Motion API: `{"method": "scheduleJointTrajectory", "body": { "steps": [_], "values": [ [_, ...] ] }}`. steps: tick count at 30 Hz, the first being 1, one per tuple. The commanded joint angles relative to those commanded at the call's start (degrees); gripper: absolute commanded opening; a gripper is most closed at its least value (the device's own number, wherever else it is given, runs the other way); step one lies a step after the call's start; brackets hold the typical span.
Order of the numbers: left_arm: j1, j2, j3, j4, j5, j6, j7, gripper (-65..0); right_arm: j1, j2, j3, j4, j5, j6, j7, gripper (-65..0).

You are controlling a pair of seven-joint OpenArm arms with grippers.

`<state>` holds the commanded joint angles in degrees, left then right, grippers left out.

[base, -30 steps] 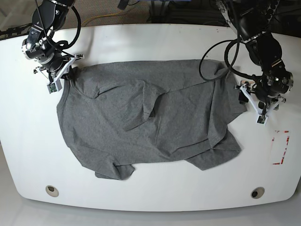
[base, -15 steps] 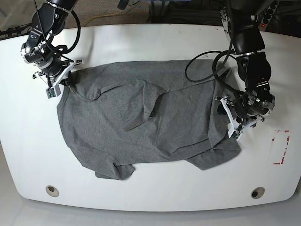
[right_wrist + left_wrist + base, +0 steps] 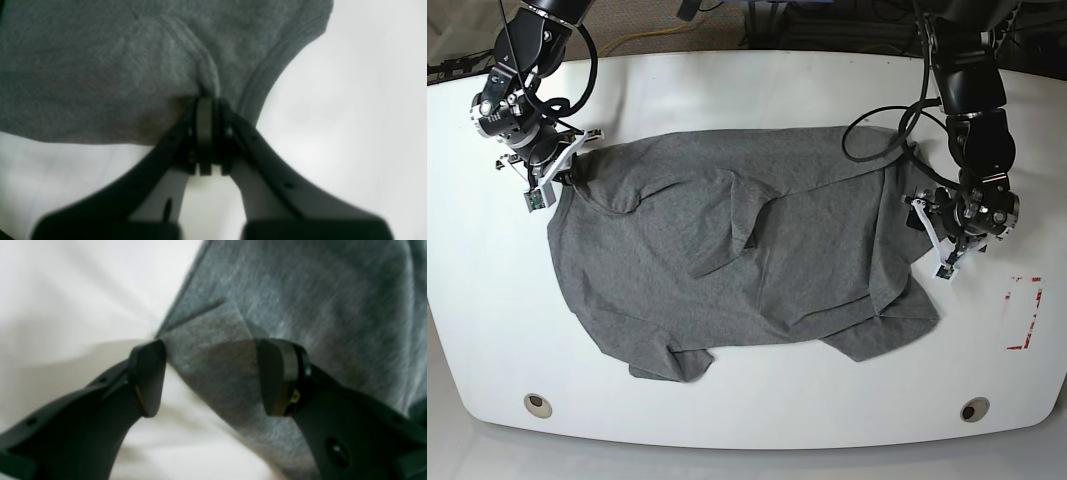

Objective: Fold the T-shirt properly
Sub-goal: 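Release the left gripper and regrasp the shirt corner beside it, then pull the shirt corner outward with the left gripper to flatten it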

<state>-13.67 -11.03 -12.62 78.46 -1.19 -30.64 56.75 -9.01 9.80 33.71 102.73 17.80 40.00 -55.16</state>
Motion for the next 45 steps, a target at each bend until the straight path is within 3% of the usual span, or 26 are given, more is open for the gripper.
{"method": "scheduleJointTrajectory", "body": {
  "steps": [16, 19, 23, 29, 35, 42, 45],
  "values": [
    [1.23, 0.18, 0.0, -0.18, 0.26, 0.18, -0.09, -25.3, 0.0, -0.09, 0.0, 0.0, 0.0, 0.0, 0.0, -65.0],
    [1.23, 0.0, 0.0, -0.18, 0.35, 0.44, -0.09, -38.5, 0.0, -0.09, 0.0, 0.0, 0.09, 0.0, 0.0, -65.0],
    [1.23, 0.0, -0.35, 0.09, 0.26, 0.44, -0.09, -64.9, 0.0, -0.09, 0.0, 0.0, 0.09, 0.0, 0.0, -65.0],
    [3.34, 0.0, -0.53, 6.42, 0.26, 0.18, 0.18, -64.7, -0.18, -0.18, 0.0, 0.0, 0.09, 0.0, -0.09, -65.0],
    [7.03, -0.18, -0.62, 15.82, 0.26, 0.0, 3.25, -65.0, -0.09, -0.18, 0.0, 0.0, 0.09, 0.0, -0.09, -65.0],
    [15.91, -1.49, -7.91, 28.48, 0.0, -0.09, 3.25, -64.7, -0.09, -0.18, 0.0, 0.0, 0.09, 0.0, -0.26, -65.0],
    [19.43, -1.58, -13.45, 31.82, -0.18, -4.4, 3.25, -64.6, 0.0, -1.23, 0.0, 0.0, -0.18, 0.0, -0.26, -65.0]
  ]
}}
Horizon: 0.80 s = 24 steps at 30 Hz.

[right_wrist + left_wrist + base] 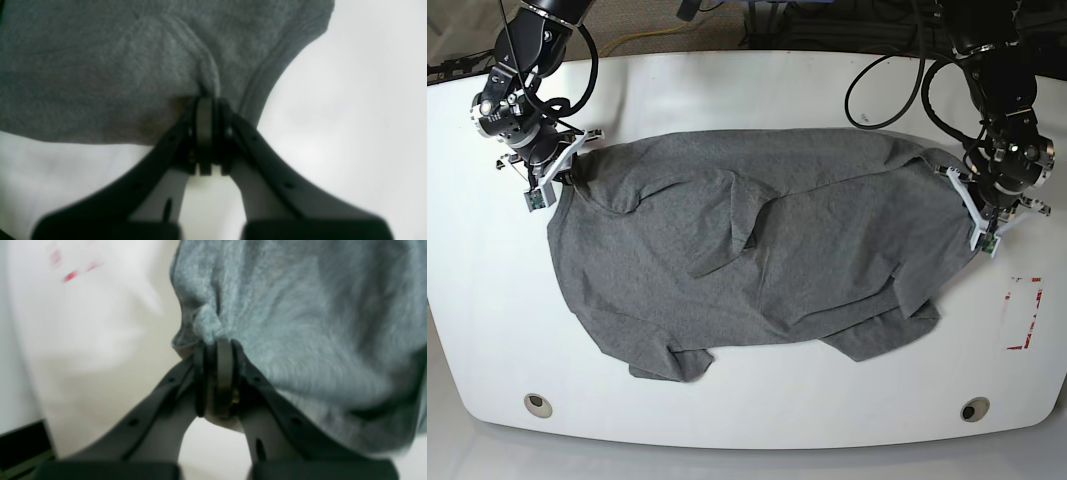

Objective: Fold the T-shirt properly
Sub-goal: 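Pull the shirt corner outward with the left gripper to flatten it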

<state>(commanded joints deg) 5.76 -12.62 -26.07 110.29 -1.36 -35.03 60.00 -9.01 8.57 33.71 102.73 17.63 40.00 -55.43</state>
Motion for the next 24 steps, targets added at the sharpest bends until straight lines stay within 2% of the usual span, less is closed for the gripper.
{"method": "scheduleJointTrajectory", "body": {
  "steps": [1, 2, 3, 5, 8, 12, 15, 19, 24],
  "values": [
    [0.53, 0.09, -1.23, 0.18, 0.0, -1.85, 0.0, -64.6, 0.0, -0.18, 0.0, 0.0, 0.0, 0.0, 0.0, -65.0],
    [1.32, 0.09, -3.43, 0.18, 0.09, -4.97, 0.0, -64.3, 0.0, -0.35, 0.0, 0.0, 0.0, 0.0, 0.0, -65.0],
    [1.76, 0.18, -4.66, 0.18, 0.09, -4.97, 0.0, -63.5, 0.0, -0.44, -0.09, 0.0, 0.09, 0.0, 0.0, -65.0],
    [2.81, 0.35, -7.82, 0.18, 0.18, -4.97, 0.09, -56.1, 0.0, -0.7, -0.35, 0.0, 0.18, 0.0, 0.0, -65.0],
    [5.1, 0.35, -11.6, 0.18, 0.09, -4.97, 0.09, -40.4, -0.09, -1.49, -2.73, 0.18, -0.26, 0.0, 0.0, -65.0],
    [7.12, 0.35, -14.33, 0.26, -0.53, -4.97, 0.09, -30.7, -0.18, -1.67, -3.6, 0.18, -0.26, 0.0, 0.0, -65.0],
    [7.65, 0.0, -16.7, 0.18, -3.87, -4.97, 1.67, -29.2, 0.0, -1.67, -3.6, 0.09, -0.26, 0.0, 0.0, -65.0],
    [7.47, -0.09, -20.22, -0.09, -9.14, -4.97, 5.98, -28.5, 0.0, -1.67, -3.69, 0.09, -0.18, 0.0, 0.0, -65.0],
    [6.51, -0.35, -18.81, -5.63, -10.02, -4.97, 5.89, -26.2, 0.0, -1.67, -3.69, 0.09, -0.18, 0.0, 0.0, -65.0]
  ]
}}
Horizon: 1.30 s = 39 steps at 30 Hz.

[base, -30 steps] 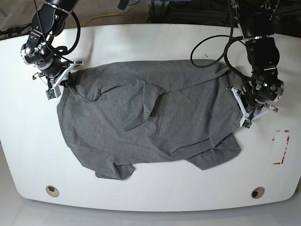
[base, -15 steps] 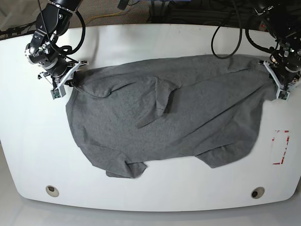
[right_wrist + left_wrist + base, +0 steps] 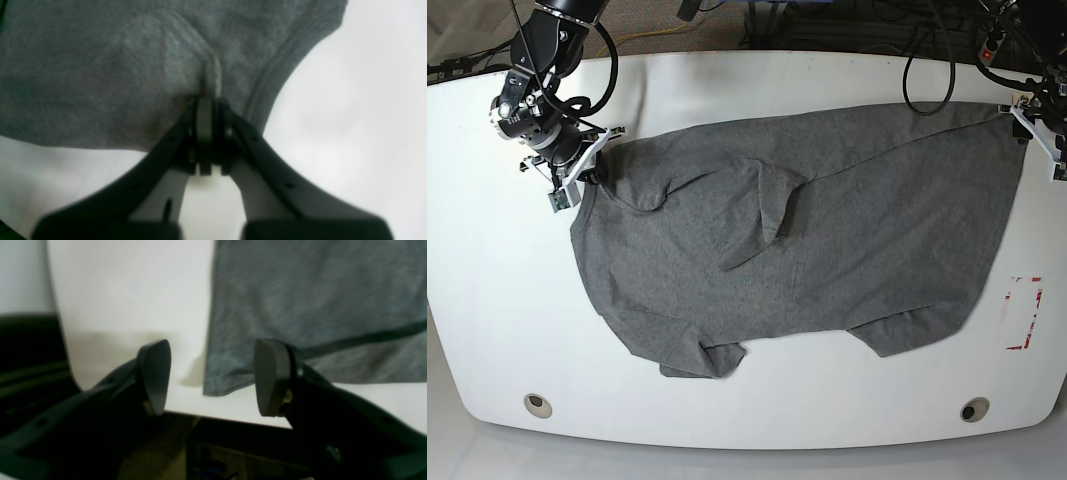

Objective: Fold the T-shirt properly
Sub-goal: 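Pull the shirt corner outward with the left gripper to flatten it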

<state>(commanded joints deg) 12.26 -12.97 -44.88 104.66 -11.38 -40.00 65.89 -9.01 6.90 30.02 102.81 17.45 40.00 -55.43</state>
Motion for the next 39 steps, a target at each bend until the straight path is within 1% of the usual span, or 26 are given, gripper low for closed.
{"method": "scheduleJointTrajectory", "body": {
  "steps": [2, 4, 6, 8, 10, 12, 14, 17, 22, 24, 29, 36, 39],
  "values": [
    [-0.7, -0.97, 0.09, -2.99, 0.0, 0.0, 0.09, -26.2, 0.0, 0.0, 0.0, 0.0, 0.0, 0.0, 0.0, -65.0],
    [-0.88, -1.14, -0.35, -5.45, -0.09, 0.0, 0.26, -26.2, 0.0, 0.0, 0.0, 0.0, 0.0, 0.0, 0.0, -65.0],
    [-0.79, -1.23, -2.55, -6.95, -0.26, 0.0, 0.26, -26.2, 0.0, 0.0, 0.0, 0.0, -0.09, 0.0, 0.0, -65.0],
    [-0.7, -1.23, -5.01, -8.7, -2.29, 0.0, 0.35, -26.1, -0.09, 0.0, 0.0, 0.0, -0.09, 0.0, 0.0, -65.0],
    [-0.53, -1.93, -6.15, -10.37, -5.98, 0.0, 0.53, -26.1, -0.09, 0.0, 0.0, 0.0, -0.09, 0.0, 0.0, -65.0],
    [0.09, -4.22, -6.59, -11.87, -9.49, 0.0, 2.46, -26.1, -0.09, 0.0, 0.0, 0.0, -0.09, 0.0, 0.0, -65.0],
    [0.26, -5.27, -6.59, -12.92, -12.31, 0.0, 3.34, -26.1, -0.09, 0.0, 0.0, 0.0, -0.09, 0.0, 0.0, -65.0],
    [0.53, -7.03, -6.59, -16.18, -18.2, 0.0, 3.34, -26.1, -0.09, 0.0, 0.0, 0.0, -0.09, 0.0, 0.09, -65.0],
    [2.55, -11.87, -6.59, -23.74, -29.19, 0.0, 3.43, -26.0, 0.0, 0.09, 0.0, 0.0, -0.09, 0.0, 0.09, -65.0],
    [2.81, -13.01, -6.51, -26.37, -31.38, 0.0, 3.43, -26.0, 0.0, 0.18, 0.0, 0.0, -0.09, 0.0, 0.09, -65.0],
    [3.78, -14.42, -6.51, -30.59, -32.26, 0.0, 3.25, -26.0, 0.0, 0.26, 0.0, 0.0, -0.09, 0.0, 0.09, -65.0],
    [5.71, -13.98, -6.07, -30.07, -31.82, 0.0, 3.25, -26.0, -0.18, 0.26, 0.0, 0.0, -0.09, 0.0, 0.09, -65.0],
    [5.71, -13.89, -4.22, -30.07, -32.18, 0.0, 3.25, -26.0, -0.18, 0.26, 0.0, 0.0, -0.09, 0.0, 0.09, -65.0]
  ]
}}
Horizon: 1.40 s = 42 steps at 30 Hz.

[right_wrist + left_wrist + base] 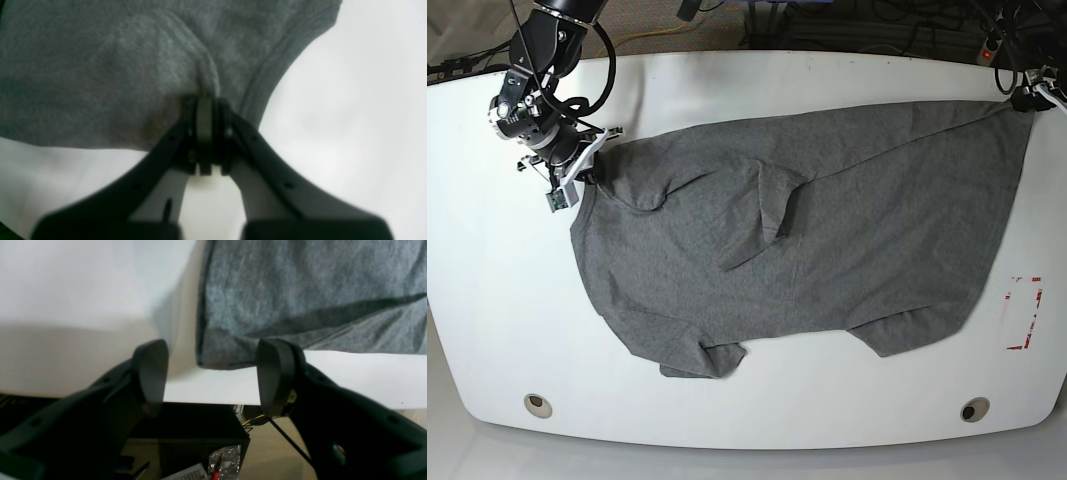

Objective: Fold the T-shirt properly
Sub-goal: 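Pull the shirt corner outward with the left gripper to flatten it, then lift the shirt edge with both grippers and draw it toward the hem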

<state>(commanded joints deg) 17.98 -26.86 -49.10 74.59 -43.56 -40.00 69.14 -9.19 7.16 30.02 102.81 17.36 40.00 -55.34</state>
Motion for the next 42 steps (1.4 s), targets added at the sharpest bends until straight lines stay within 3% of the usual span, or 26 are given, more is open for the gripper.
{"method": "scheduleJointTrajectory", "body": {
  "steps": [5, 14, 19, 20, 36, 39, 42],
  "values": [
    [-0.53, 2.11, 0.88, 0.09, 0.0, 0.0, 0.0, -26.0, -0.18, 0.0, 0.0, 0.0, 0.0, 0.0, 0.0, -65.0],
    [-3.6, 2.46, 5.63, -2.81, 0.26, 0.0, 0.0, -28.1, -0.26, 0.09, 0.0, 0.0, 0.0, 0.0, 0.0, -65.0],
    [-5.54, 2.46, 7.03, -2.9, 0.35, 0.0, -0.09, -59.6, -0.26, -0.18, 0.0, 0.0, 0.44, 0.0, -0.09, -65.0],
    [-5.98, 2.46, 6.86, -2.9, 0.53, 0.0, -0.09, -62.1, -0.35, -0.18, 0.0, 0.0, 0.44, 0.0, -0.09, -65.0],
    [-6.33, 2.11, 6.68, -2.64, 2.37, 0.0, -0.09, -62.2, -1.58, -0.18, 0.0, 0.0, 4.57, 0.0, -1.58, -64.4],
    [-6.24, 2.02, 6.86, -2.64, 2.37, 0.0, -0.09, -62.2, -1.49, -0.18, 0.0, 0.0, 4.57, 0.0, -2.11, -53.4],
    [-6.24, 2.02, 6.86, -2.64, 2.37, 0.0, -0.09, -62.2, -1.58, 0.0, 0.0, 0.18, 4.66, 0.0, -4.66, -48.2]
  ]
}}
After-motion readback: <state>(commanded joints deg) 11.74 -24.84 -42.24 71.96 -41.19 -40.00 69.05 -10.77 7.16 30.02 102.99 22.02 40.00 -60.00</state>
